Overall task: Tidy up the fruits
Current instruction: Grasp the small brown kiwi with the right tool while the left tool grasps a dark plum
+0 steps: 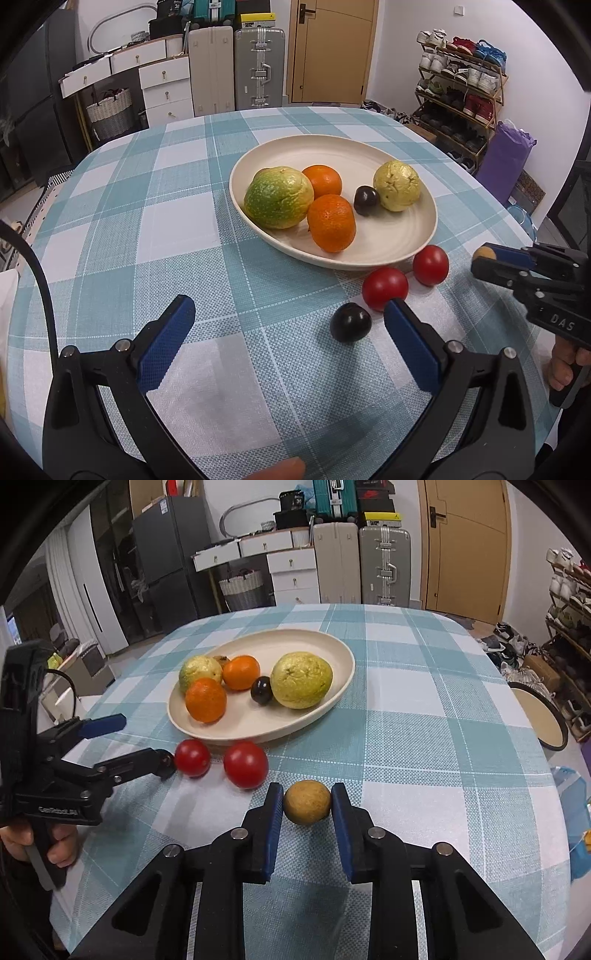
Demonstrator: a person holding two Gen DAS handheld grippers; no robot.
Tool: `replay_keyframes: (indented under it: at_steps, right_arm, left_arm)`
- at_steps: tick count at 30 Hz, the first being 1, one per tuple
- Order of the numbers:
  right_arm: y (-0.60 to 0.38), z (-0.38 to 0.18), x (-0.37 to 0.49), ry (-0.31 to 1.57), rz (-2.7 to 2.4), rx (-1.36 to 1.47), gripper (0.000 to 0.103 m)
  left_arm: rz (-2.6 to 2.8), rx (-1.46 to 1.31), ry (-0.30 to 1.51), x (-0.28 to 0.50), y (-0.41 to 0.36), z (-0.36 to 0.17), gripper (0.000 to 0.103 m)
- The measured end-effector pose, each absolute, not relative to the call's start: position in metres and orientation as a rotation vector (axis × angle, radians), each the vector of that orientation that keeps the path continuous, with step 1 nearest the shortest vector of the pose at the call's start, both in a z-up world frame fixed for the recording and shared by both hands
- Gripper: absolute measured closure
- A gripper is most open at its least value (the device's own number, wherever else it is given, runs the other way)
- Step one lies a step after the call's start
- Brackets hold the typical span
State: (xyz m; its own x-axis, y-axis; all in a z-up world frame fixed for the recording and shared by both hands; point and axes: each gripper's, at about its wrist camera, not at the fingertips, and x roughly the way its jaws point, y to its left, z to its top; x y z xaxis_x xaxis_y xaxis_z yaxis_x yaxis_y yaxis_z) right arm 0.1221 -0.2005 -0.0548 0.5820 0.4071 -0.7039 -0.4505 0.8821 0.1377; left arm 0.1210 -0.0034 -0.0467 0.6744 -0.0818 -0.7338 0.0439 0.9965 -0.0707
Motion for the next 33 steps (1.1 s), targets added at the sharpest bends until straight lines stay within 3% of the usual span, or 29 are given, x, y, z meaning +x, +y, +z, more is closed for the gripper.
replay_keyframes:
  at_steps: [21, 33]
  right_arm:
    - [-0.222, -0.04, 0.107, 0.739, 0.516, 0.046, 0.076]
    - [-0.221, -0.037, 0.103, 0.736, 0.546, 0.062, 0.076]
  left_arm:
    - [-0.069, 0.12, 0.907, 0.123, -0.034, -0.06, 0.002]
    - [-0.185, 0.13, 0.904, 0.117, -0.044, -0.057, 0.037]
